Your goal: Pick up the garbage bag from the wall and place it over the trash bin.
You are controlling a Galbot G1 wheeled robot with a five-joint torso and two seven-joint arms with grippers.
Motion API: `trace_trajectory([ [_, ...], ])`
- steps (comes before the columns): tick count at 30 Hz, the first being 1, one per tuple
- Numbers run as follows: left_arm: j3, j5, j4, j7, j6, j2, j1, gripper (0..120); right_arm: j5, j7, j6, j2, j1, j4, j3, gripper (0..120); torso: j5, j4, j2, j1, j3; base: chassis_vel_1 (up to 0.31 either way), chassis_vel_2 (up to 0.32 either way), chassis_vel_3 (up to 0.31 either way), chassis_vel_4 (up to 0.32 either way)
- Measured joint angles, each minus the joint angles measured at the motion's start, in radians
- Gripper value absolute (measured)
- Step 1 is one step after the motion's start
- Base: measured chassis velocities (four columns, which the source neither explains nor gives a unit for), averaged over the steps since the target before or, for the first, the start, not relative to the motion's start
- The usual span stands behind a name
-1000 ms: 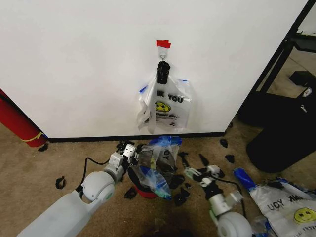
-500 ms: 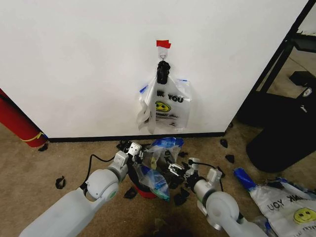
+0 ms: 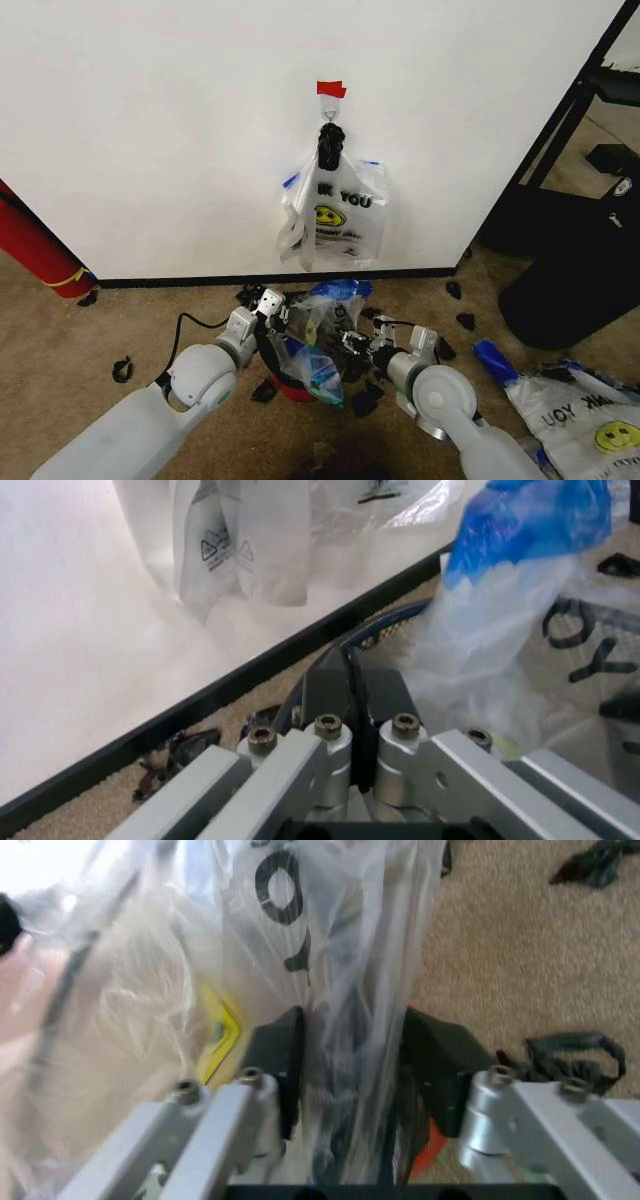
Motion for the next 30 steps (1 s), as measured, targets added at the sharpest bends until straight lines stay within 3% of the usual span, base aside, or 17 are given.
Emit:
trace_trajectory([
  [6, -0.003, 0.000, -0.027, 0.008, -0.037, 0.009, 0.020, 0, -0.009, 0.034, 0.000, 0.019, -0.017, 0.003, 0.002, 11, -0.0001, -0.0001, 0.000, 0.000, 0.000, 0.000, 0.000, 0.000, 0.000],
  [9, -0.006, 0.001, -0.056, 0.009, -0.051, 0.015, 0.043, 0, -0.028, 0.069, 0.054, 0.038, -0.032, 0.013, -0.005, 0, 0.0002, 0.0001, 0.000, 0.000, 0.000, 0.000, 0.000, 0.000, 0.000],
  [19, -0.060, 0.130, -0.107, 0.007, -0.137, 0.008, 0.152, 0, -0.137, 0.121, 0.215, 0.069, -0.137, 0.129, 0.036, 0, 0.0001, 0.0000, 0.000, 0.000, 0.000, 0.000, 0.000, 0.000, 0.000],
  [30, -0.119, 0.222, -0.133, -0.023, -0.179, -0.011, 0.206, 0, -0.215, 0.135, 0.206, 0.010, -0.222, 0.202, 0.119, 0, 0.0002, 0.0000, 0.000, 0.000, 0.000, 0.000, 0.000, 0.000, 0.000],
])
